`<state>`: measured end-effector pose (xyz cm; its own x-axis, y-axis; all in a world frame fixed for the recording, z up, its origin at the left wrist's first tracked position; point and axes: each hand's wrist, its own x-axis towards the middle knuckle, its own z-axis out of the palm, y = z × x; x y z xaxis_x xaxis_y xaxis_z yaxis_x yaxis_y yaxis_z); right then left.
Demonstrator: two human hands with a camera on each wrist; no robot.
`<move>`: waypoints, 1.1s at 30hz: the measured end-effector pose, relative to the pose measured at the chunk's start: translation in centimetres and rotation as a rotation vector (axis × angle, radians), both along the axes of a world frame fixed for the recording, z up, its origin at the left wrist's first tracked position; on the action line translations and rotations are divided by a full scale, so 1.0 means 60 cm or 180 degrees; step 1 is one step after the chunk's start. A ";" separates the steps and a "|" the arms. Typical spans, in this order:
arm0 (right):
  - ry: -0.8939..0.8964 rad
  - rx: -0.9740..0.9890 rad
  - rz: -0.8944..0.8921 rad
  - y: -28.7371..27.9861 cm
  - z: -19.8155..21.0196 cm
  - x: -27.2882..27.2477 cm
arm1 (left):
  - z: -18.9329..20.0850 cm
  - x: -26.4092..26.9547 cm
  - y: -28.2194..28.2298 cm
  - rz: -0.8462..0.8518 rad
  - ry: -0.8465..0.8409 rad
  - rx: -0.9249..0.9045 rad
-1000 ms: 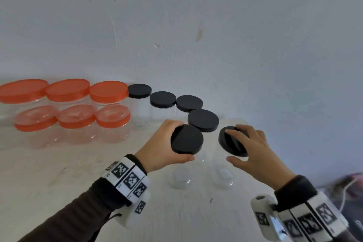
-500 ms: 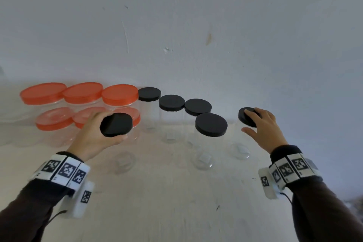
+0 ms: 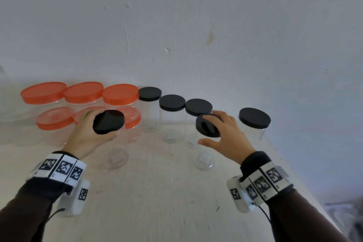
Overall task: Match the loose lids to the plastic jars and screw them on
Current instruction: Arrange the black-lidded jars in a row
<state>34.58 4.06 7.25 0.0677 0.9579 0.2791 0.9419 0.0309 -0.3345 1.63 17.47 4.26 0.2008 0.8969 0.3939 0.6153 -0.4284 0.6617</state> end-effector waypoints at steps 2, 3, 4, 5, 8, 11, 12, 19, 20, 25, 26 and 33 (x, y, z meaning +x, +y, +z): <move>0.0008 0.0039 -0.0072 -0.002 -0.007 0.002 | -0.002 -0.004 0.003 -0.0042 0.0005 0.0000; 0.0064 0.0071 -0.0103 -0.006 -0.007 0.006 | -0.004 -0.007 0.006 -0.0052 0.0009 -0.0016; 0.0097 0.0082 -0.0121 -0.011 -0.006 0.011 | -0.005 -0.008 0.009 -0.0054 0.0029 -0.0018; 0.0099 0.0082 -0.0138 -0.018 -0.006 0.016 | -0.005 -0.010 0.010 -0.0065 0.0046 -0.0042; 0.0093 0.0033 -0.0230 -0.048 -0.003 0.035 | -0.007 -0.016 0.019 -0.0047 0.0059 -0.0070; 0.0063 0.0025 -0.0407 -0.084 -0.004 0.059 | -0.019 -0.026 0.036 -0.0064 0.0113 -0.0041; 0.0054 0.0052 -0.0478 -0.096 -0.005 0.067 | -0.022 -0.029 0.039 -0.0067 0.0137 -0.0020; -0.0097 0.0153 -0.0875 -0.142 -0.009 0.096 | -0.036 -0.041 0.057 0.0011 0.0251 0.0028; -0.0155 0.0101 -0.0900 -0.143 -0.007 0.095 | -0.032 -0.037 0.051 0.0066 0.0230 0.0018; -0.0678 -0.0277 -0.1006 -0.132 0.010 0.076 | -0.017 -0.020 0.024 0.0325 0.0093 0.0059; -0.0725 -0.0223 -0.0981 -0.126 0.015 0.068 | -0.018 -0.019 0.022 0.0359 0.0073 0.0053; -0.0121 0.0657 -0.0109 -0.041 0.035 -0.035 | -0.020 -0.023 0.015 0.0237 0.0179 0.0359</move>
